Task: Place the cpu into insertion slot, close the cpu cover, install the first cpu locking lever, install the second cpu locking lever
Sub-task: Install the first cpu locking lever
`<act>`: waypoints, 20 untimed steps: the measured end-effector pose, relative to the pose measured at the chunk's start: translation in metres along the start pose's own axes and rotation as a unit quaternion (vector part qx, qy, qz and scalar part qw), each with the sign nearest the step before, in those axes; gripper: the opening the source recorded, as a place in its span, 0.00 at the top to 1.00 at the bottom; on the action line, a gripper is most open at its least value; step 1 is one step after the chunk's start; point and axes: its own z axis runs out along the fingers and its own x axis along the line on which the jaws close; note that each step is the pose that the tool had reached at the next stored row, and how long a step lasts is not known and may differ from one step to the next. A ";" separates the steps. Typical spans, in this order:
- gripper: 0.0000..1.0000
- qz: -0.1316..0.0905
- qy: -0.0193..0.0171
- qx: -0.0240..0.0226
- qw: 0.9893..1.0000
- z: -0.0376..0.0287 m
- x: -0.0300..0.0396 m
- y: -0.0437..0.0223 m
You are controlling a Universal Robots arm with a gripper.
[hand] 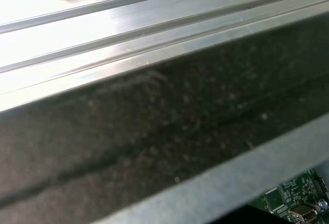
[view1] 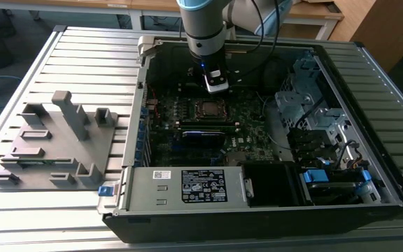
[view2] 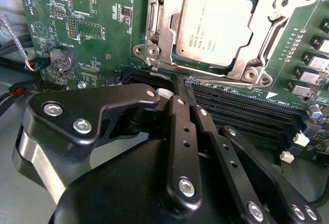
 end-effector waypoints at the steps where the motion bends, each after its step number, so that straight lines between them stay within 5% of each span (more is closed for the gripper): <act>1: 0.90 0.000 0.000 0.000 1.000 0.0000 0.0000 0.0000; 20: 0.90 0.000 -0.001 0.002 1.000 -0.0029 -0.0005 0.0006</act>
